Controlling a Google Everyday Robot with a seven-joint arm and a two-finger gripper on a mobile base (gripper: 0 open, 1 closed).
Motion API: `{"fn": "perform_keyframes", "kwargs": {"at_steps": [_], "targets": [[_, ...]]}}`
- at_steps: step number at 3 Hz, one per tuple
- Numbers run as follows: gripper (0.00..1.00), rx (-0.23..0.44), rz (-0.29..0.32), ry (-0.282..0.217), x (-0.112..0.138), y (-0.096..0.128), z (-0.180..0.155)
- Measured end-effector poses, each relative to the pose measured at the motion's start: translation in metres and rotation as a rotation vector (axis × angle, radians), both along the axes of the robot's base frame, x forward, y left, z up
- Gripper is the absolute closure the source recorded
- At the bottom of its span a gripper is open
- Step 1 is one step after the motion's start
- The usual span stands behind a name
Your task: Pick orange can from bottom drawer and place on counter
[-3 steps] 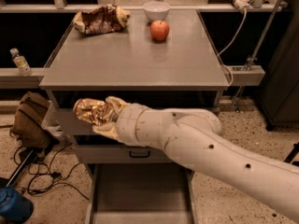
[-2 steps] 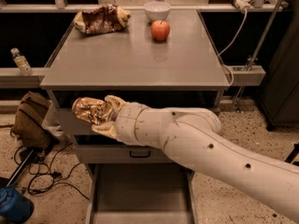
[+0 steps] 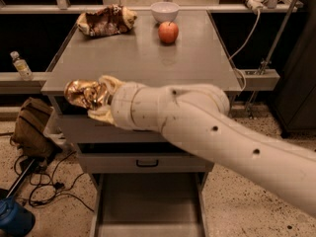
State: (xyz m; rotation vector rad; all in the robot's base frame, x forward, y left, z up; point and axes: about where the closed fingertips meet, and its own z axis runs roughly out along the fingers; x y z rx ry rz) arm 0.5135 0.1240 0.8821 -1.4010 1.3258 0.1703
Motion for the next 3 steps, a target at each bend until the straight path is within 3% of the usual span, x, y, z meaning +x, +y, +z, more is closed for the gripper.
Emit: {"fn": "perform_keyframes", "kwargs": {"at_steps": [1, 2, 3], "targets": [[1.0, -0.031, -0.032, -0.064, 0.04, -0.007, 0.053], [1.0, -0.057, -0.084, -0.052, 0.079, -0.034, 0.067], [1.0, -0.064, -0.137, -0.009, 0.118, -0.06, 0.065]]}}
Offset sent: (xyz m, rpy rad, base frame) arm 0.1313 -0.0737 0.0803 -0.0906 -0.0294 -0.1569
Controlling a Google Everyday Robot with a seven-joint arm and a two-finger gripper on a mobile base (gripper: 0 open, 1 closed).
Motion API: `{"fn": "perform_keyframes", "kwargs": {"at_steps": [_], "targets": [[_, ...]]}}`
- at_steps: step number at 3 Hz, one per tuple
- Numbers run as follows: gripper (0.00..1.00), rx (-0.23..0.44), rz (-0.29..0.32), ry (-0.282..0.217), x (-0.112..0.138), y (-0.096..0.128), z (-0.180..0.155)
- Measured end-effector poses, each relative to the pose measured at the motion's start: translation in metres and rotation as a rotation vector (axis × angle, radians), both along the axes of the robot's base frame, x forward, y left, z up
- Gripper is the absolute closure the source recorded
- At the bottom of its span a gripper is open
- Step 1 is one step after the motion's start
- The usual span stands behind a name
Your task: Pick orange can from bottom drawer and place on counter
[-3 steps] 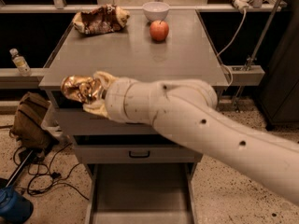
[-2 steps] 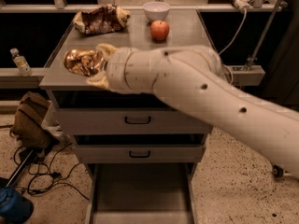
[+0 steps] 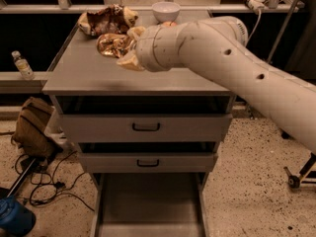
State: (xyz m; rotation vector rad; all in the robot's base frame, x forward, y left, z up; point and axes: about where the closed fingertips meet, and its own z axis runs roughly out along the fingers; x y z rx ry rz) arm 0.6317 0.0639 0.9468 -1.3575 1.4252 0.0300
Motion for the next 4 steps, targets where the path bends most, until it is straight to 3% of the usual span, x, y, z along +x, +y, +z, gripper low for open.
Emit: {"fn": "perform_keyframes", "kwargs": {"at_steps": [2, 4], "targets": [[1.0, 0.08, -0.025, 0.11, 0.043, -0.022, -0.033], [1.0, 0.187, -0.019, 0.212, 0.056, -0.029, -0.069]]}}
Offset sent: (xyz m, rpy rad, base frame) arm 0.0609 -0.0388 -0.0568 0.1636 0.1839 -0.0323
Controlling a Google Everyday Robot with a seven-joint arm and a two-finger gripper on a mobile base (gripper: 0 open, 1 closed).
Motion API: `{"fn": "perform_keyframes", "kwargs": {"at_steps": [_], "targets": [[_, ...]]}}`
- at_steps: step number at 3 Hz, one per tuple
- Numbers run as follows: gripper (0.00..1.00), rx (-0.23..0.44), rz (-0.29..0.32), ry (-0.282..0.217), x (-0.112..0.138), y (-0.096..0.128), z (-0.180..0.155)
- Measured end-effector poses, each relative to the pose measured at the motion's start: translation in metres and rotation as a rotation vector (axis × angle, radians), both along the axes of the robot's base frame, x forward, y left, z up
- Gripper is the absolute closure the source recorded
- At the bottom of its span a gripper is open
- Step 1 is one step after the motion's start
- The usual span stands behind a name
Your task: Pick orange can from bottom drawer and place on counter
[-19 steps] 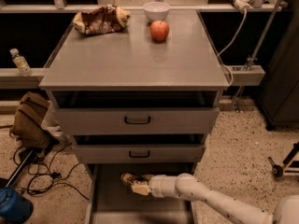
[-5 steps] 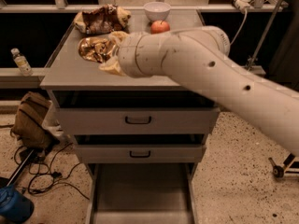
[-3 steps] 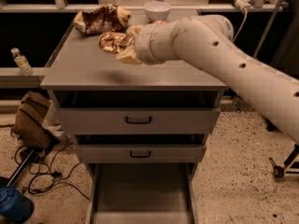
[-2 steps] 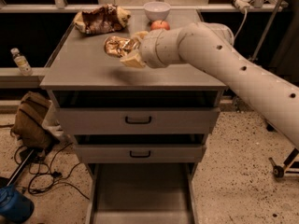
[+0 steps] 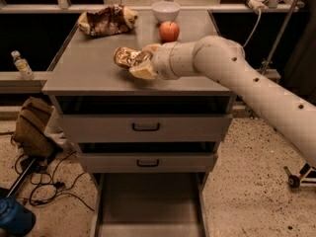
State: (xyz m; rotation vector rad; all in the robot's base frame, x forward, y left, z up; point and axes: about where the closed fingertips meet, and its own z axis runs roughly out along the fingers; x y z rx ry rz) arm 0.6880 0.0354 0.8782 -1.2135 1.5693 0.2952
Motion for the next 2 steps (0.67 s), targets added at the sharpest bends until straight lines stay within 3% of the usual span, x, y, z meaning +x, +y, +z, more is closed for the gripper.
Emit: {"fn": "perform_keyframes", "kwargs": {"at_steps": [2], "targets": [[1.0, 0.018, -0.022, 0.027, 0.0011, -0.0026, -0.0124]]}}
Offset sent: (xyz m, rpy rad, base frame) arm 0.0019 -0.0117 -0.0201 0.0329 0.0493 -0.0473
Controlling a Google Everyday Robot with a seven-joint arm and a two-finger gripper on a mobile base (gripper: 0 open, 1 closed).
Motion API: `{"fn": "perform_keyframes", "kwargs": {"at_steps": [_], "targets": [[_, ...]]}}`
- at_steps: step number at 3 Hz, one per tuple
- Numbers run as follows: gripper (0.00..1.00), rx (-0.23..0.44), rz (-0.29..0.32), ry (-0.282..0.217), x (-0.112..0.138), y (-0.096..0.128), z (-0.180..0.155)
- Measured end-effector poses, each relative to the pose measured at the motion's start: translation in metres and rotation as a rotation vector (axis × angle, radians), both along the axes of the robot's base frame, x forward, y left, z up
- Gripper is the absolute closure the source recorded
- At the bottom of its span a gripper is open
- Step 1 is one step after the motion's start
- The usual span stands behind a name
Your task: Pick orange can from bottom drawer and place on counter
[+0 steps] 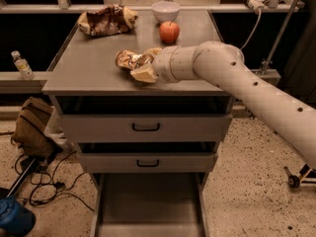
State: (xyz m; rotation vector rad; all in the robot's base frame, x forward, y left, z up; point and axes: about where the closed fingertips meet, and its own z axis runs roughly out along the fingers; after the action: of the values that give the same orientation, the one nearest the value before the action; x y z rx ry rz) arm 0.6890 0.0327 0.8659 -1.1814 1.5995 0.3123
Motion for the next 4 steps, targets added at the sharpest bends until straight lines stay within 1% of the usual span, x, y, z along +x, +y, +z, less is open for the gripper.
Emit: {"fn": "perform_keyframes", "kwargs": {"at_steps": [1, 2, 3, 4], "targets": [[0.82, 0.0, 0.0, 0.0, 0.0, 0.0, 0.0], [0.57, 0.0, 0.0, 0.0, 0.0, 0.0001, 0.0], [0.35, 0.0, 0.0, 0.0, 0.0, 0.0001, 0.0], [0.1, 0.0, 0.0, 0.0, 0.0, 0.0001, 0.0]]}}
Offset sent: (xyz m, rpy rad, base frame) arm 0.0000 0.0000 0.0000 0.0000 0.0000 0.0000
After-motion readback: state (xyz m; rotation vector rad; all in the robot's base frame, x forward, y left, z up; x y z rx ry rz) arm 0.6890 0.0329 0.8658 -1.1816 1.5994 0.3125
